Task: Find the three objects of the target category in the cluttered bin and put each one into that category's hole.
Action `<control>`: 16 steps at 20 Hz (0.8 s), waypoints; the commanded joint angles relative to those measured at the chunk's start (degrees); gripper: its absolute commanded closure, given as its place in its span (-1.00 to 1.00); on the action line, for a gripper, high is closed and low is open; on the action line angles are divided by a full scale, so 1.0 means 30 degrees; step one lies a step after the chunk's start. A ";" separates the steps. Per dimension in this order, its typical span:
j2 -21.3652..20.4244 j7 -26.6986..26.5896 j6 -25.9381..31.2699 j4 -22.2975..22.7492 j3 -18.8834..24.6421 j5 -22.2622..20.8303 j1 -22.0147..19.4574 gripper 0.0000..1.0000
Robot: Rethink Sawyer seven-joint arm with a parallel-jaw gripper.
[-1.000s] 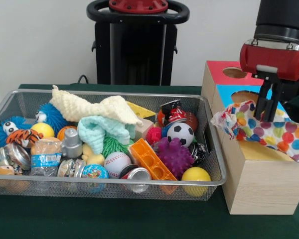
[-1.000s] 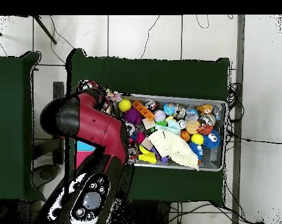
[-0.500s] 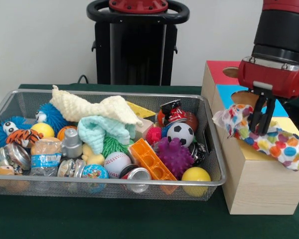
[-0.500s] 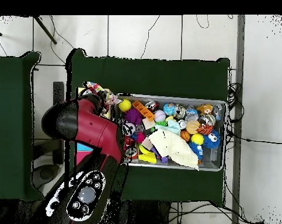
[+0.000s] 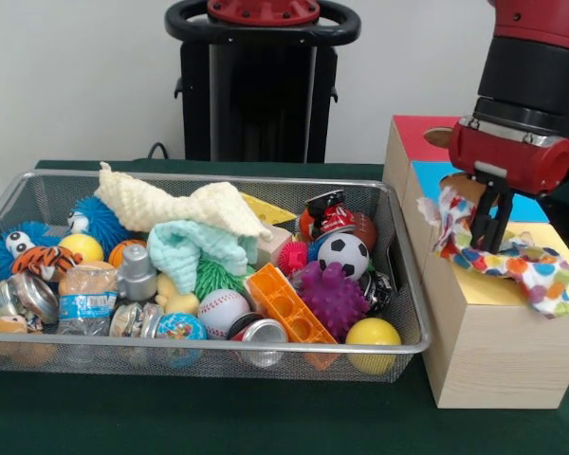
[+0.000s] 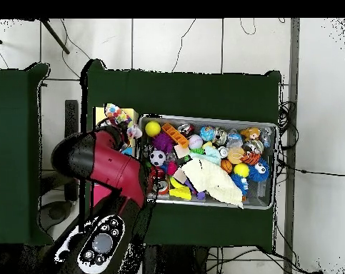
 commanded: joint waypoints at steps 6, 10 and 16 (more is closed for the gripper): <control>0.0401 0.6586 0.1553 0.3012 0.3633 0.2218 -0.0151 1.00; 0.0025 0.6225 0.1645 0.3492 0.4956 0.2931 -0.0724 1.00; 0.0718 0.6089 -0.0473 0.2812 0.5082 0.3153 -0.0289 1.00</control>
